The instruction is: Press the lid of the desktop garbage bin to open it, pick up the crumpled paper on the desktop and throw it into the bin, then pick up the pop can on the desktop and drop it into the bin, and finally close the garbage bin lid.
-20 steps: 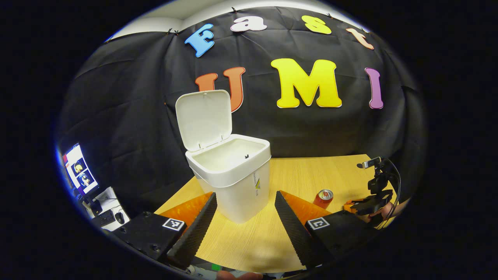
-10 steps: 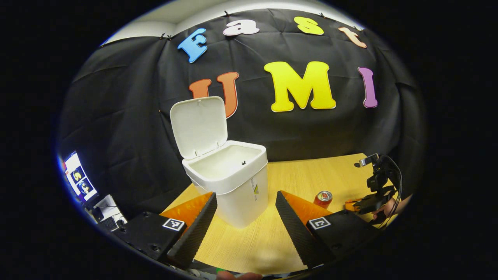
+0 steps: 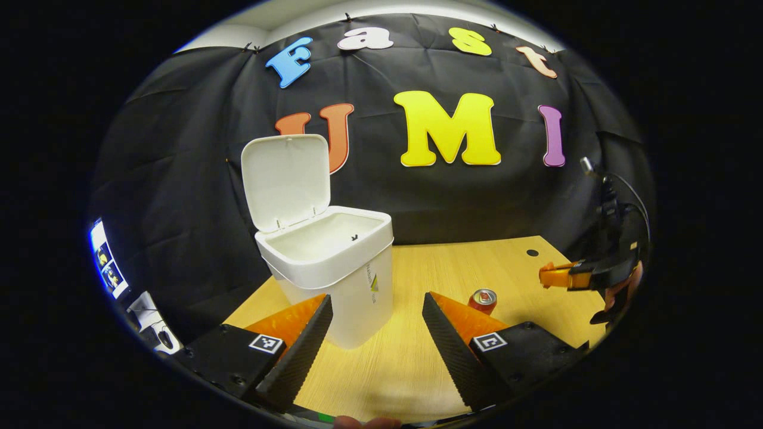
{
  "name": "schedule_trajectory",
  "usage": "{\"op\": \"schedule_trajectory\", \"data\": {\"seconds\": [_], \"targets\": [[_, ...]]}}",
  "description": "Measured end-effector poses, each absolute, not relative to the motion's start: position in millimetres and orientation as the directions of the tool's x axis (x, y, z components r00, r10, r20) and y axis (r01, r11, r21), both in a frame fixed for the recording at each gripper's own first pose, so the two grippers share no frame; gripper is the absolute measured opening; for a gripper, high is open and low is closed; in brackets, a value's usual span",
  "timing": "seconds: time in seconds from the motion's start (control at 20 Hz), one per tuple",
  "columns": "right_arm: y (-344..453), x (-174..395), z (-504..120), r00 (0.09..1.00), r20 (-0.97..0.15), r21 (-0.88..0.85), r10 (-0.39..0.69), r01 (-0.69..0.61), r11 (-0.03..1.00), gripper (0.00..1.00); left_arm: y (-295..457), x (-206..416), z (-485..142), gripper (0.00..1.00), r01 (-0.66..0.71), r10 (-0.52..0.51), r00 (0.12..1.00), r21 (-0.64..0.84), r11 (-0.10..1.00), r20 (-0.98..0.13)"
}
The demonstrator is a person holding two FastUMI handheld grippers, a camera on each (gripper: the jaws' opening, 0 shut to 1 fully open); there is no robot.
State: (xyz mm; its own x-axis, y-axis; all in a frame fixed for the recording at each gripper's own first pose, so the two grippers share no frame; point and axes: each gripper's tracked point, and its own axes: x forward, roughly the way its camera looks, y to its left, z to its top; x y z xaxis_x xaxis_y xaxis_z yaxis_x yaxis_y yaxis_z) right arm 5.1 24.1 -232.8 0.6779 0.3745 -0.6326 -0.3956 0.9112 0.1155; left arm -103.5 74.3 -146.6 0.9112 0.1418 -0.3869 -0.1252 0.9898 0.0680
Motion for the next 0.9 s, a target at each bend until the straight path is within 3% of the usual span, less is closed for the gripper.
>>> {"op": "schedule_trajectory", "data": {"seconds": [0.2, 0.45, 0.9], "targets": [[63.1, 11.3, -158.0, 0.715, -0.538, 0.126, 0.447, -0.456, 0.881, 0.06, 77.6, -101.4, -157.5, 1.00, -0.127, 0.118, 0.911, 0.005, 0.992, -0.394], [132.2, 28.1, -98.9, 0.705, -0.450, 0.139, 0.548, -0.550, 0.823, 0.06, 115.7, -116.0, -162.8, 1.00, -0.185, 0.173, 0.902, 0.006, 0.983, -0.395], [325.1, 40.5, -86.6, 0.550, -0.417, 0.145, 0.724, -0.746, 0.650, 0.04, 203.2, -168.7, -148.1, 1.00, -0.371, 0.347, 0.855, 0.012, 0.928, -0.385]]}}
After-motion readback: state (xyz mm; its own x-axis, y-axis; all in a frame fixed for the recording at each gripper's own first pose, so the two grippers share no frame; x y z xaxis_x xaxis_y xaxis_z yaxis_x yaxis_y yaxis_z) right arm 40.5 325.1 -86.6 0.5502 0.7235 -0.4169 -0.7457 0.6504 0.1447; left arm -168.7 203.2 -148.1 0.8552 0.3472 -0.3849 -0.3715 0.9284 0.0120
